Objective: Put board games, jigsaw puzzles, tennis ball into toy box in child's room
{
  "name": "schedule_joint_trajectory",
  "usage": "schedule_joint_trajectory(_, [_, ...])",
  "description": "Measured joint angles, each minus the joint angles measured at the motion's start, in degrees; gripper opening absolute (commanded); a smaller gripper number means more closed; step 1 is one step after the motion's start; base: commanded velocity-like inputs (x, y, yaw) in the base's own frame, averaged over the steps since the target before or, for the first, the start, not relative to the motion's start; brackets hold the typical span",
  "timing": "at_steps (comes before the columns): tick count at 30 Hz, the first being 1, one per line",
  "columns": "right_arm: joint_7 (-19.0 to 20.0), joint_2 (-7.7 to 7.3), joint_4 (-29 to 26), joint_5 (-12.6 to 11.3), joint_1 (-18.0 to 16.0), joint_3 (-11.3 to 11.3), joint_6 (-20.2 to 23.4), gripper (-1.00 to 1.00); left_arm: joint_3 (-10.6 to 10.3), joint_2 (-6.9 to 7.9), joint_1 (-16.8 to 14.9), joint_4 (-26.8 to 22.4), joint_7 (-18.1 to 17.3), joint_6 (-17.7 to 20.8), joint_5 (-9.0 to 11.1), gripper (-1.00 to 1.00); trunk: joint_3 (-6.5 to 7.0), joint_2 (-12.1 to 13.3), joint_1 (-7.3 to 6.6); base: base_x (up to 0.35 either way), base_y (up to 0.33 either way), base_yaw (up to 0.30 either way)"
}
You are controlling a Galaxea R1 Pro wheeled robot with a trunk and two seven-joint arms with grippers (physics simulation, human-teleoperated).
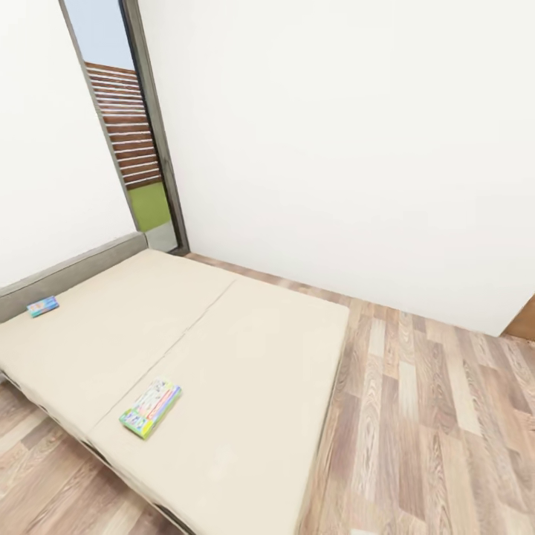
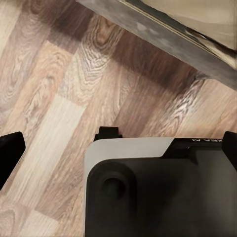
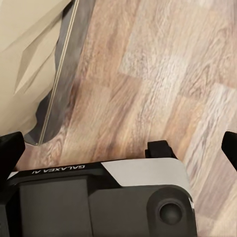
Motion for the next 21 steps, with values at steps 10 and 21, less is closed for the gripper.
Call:
schedule_joint_trajectory(10, [0.03, -0.02, 0.01, 0.0, 0.0, 0.0, 0.0, 1.0, 0.0, -0.01, 0.03, 0.0, 0.0, 0.0, -0.02, 1.0, 0.27, 0.0, 0.0, 0.0, 0.142, -0.276])
schedule_joint_trajectory(21, [0.03, -0.02, 0.0, 0.0, 0.0, 0.01, 0.0, 1.0, 0.0, -0.01, 0.01, 0.0, 0.0, 0.0, -0.01, 1.0, 0.57, 0.0, 0.0, 0.0, 0.191, -0.276])
